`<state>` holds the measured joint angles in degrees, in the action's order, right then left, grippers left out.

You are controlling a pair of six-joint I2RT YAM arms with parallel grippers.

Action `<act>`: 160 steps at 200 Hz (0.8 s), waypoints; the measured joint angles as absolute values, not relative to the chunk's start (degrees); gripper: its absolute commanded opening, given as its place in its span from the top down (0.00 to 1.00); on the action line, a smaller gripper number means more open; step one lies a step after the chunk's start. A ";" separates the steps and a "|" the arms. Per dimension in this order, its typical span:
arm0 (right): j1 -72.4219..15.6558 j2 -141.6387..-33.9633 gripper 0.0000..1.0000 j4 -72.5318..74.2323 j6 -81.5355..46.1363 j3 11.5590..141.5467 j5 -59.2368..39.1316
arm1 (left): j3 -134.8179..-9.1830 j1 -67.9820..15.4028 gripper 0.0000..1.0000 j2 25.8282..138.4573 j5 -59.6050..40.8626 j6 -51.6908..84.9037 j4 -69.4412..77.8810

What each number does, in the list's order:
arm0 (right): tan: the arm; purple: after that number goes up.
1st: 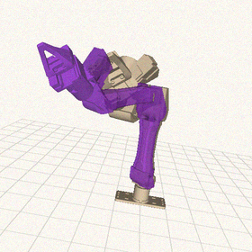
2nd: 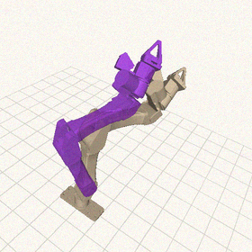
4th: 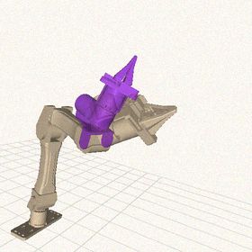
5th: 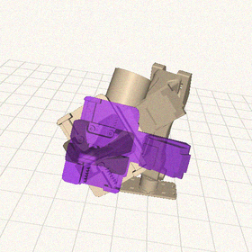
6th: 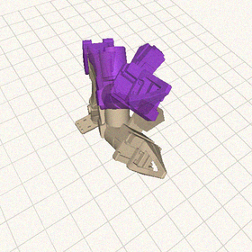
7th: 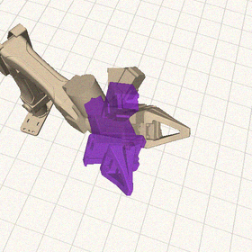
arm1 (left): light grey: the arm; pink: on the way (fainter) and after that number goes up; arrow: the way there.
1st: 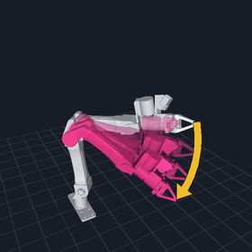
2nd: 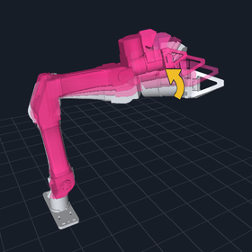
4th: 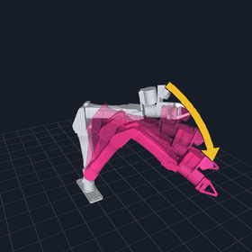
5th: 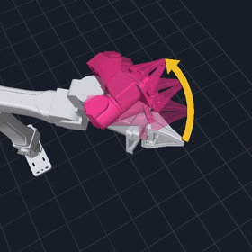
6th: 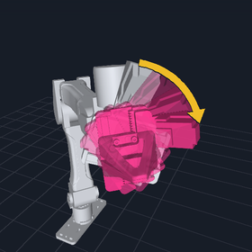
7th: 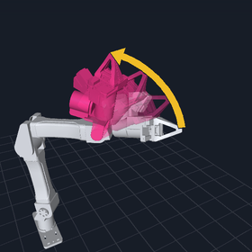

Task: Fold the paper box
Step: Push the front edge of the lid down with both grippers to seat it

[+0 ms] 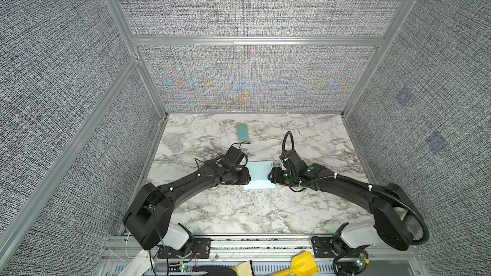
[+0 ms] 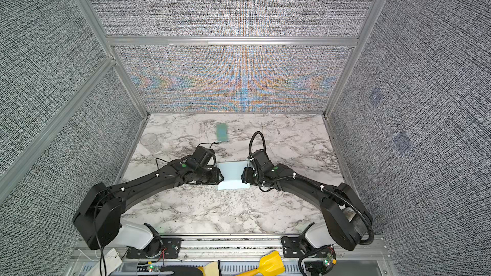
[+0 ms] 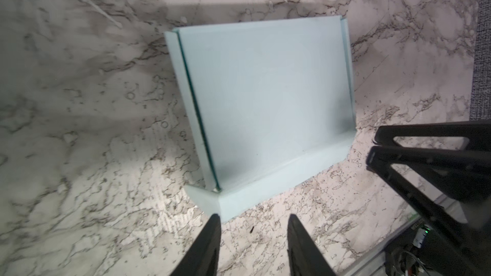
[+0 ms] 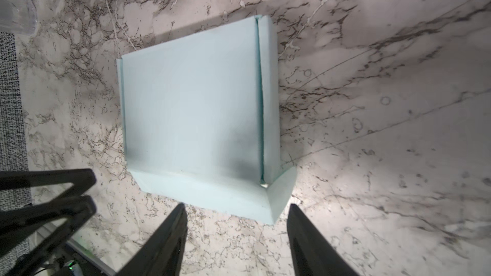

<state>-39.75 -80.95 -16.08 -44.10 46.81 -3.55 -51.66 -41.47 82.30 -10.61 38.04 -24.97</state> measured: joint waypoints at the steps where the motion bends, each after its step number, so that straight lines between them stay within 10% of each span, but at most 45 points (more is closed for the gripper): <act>1: -39.75 -80.77 0.37 -15.99 -43.99 46.59 -3.42 | -51.48 -41.47 0.49 82.11 -10.50 38.06 -25.02; 160: -39.83 -78.87 0.38 4.97 -37.21 33.34 -4.29 | -35.46 -46.59 0.42 79.68 -3.44 49.43 -3.84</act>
<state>-39.83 -78.87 4.97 -37.21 33.34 -4.29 -35.46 -46.59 79.68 -3.44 49.43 -3.84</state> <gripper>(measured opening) 0.626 0.584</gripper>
